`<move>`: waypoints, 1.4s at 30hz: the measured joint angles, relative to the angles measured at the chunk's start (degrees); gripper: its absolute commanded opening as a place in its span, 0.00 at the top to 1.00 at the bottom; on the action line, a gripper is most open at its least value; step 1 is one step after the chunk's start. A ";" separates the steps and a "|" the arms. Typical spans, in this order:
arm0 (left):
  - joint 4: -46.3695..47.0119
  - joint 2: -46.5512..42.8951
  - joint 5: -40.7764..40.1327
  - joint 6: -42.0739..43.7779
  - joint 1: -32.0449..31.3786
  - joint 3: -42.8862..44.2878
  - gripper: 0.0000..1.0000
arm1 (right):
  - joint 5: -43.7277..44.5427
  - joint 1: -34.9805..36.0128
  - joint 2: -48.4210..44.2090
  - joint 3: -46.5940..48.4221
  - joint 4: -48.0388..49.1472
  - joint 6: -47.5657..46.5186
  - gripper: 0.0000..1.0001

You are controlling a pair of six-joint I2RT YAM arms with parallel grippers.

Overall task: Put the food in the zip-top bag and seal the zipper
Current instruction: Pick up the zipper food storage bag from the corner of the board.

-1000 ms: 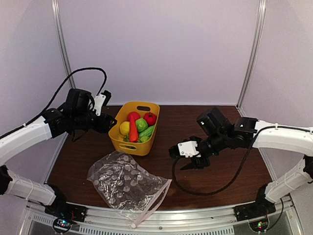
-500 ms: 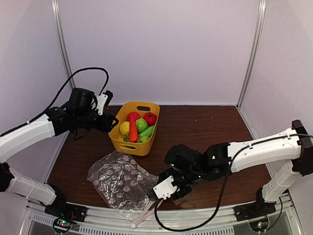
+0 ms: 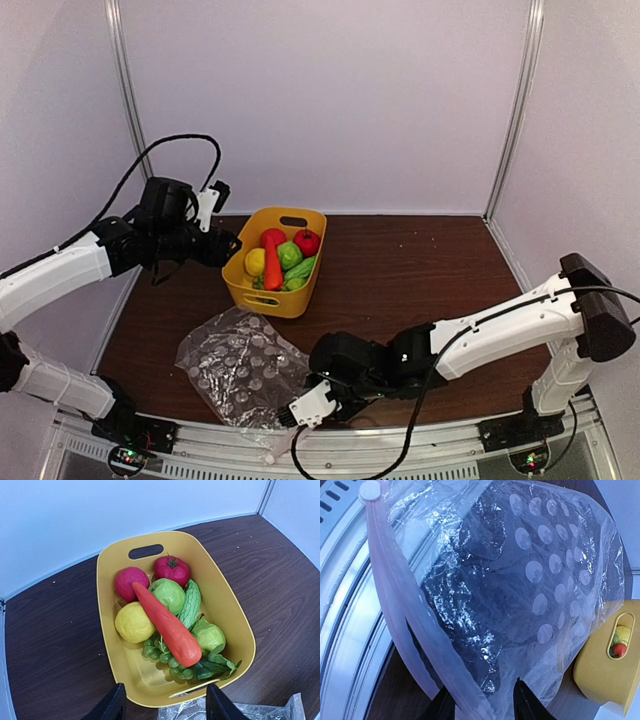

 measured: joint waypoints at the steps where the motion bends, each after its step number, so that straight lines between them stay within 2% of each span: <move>1: 0.11 -0.04 -0.02 -0.02 0.00 -0.02 0.45 | 0.59 0.13 0.26 0.17 0.57 0.09 0.60; 4: 0.70 -0.22 -0.04 -0.02 0.00 -0.26 0.45 | 1.88 0.50 1.66 1.55 1.40 0.11 0.60; 8: 1.20 -1.09 -0.07 -0.02 0.00 -0.79 0.45 | 2.56 0.96 2.80 2.32 2.08 -0.20 0.53; 11: 1.20 -2.05 -0.07 -0.02 0.00 -1.09 0.45 | 3.30 1.44 3.67 2.29 2.93 -0.92 0.52; 13: 1.20 -2.91 -0.07 -0.02 0.00 -1.22 0.45 | 4.04 1.77 4.81 2.32 4.13 -1.20 0.59; 17: 1.29 -5.18 -0.15 -0.04 0.00 -1.86 0.45 | 6.08 2.16 6.97 2.38 6.47 -1.16 0.81; 22: 1.25 -8.31 -0.52 0.02 0.00 -2.82 0.45 | 7.67 2.23 6.69 5.75 4.90 0.81 1.00; 29: 0.07 -9.29 -1.88 1.55 0.00 -1.64 0.43 | 4.31 0.81 -5.60 14.73 -6.25 5.77 1.00; 33: -0.92 -8.94 -2.21 2.62 0.00 3.04 0.42 | -0.92 -7.08 -14.58 21.14 -11.17 10.14 1.00; 39: -0.90 -4.85 -0.20 2.62 0.00 10.27 0.42 | -5.60 -31.17 -25.77 25.53 -16.41 14.78 1.00; 42: -0.26 -2.29 1.53 2.34 -0.04 11.52 0.43 | -4.13 -38.49 -31.34 25.24 -18.40 14.69 1.00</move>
